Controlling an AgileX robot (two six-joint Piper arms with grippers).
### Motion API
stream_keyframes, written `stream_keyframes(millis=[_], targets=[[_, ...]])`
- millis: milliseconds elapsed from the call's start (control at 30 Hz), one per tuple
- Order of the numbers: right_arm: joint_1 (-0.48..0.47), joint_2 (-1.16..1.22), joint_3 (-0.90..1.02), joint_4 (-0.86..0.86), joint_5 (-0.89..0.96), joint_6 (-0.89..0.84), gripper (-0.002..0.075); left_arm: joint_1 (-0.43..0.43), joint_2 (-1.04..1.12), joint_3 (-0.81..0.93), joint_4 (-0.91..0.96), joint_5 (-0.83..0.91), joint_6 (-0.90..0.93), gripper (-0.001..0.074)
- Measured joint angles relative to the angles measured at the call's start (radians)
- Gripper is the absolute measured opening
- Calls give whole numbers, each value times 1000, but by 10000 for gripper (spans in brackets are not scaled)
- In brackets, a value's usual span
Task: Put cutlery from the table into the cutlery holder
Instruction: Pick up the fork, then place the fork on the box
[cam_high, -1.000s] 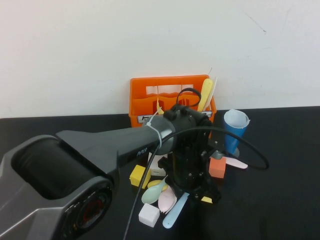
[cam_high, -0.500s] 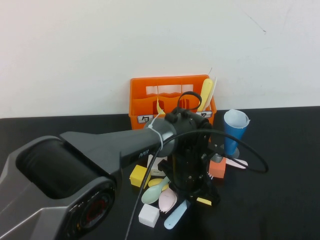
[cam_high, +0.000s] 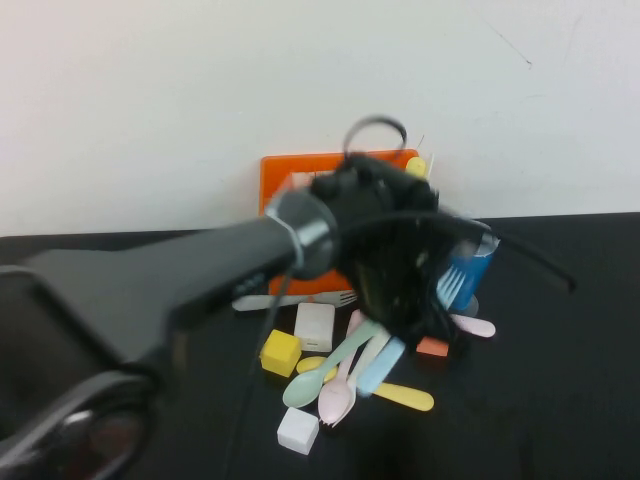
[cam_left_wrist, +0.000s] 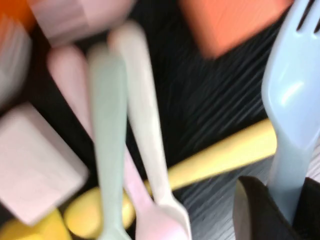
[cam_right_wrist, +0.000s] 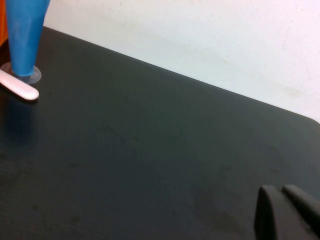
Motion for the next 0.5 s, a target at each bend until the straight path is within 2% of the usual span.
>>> stream_keyframes(millis=[200, 367, 500], targets=[[0, 0, 0, 0, 0, 0, -3, -1, -191, 164, 13, -263, 6, 120], [0, 0, 0, 0, 0, 0, -3, 27, -338, 443, 13, -658, 8, 120], [0, 0, 0, 0, 0, 0, -3, 72, -396, 578, 13, -959, -13, 120]])
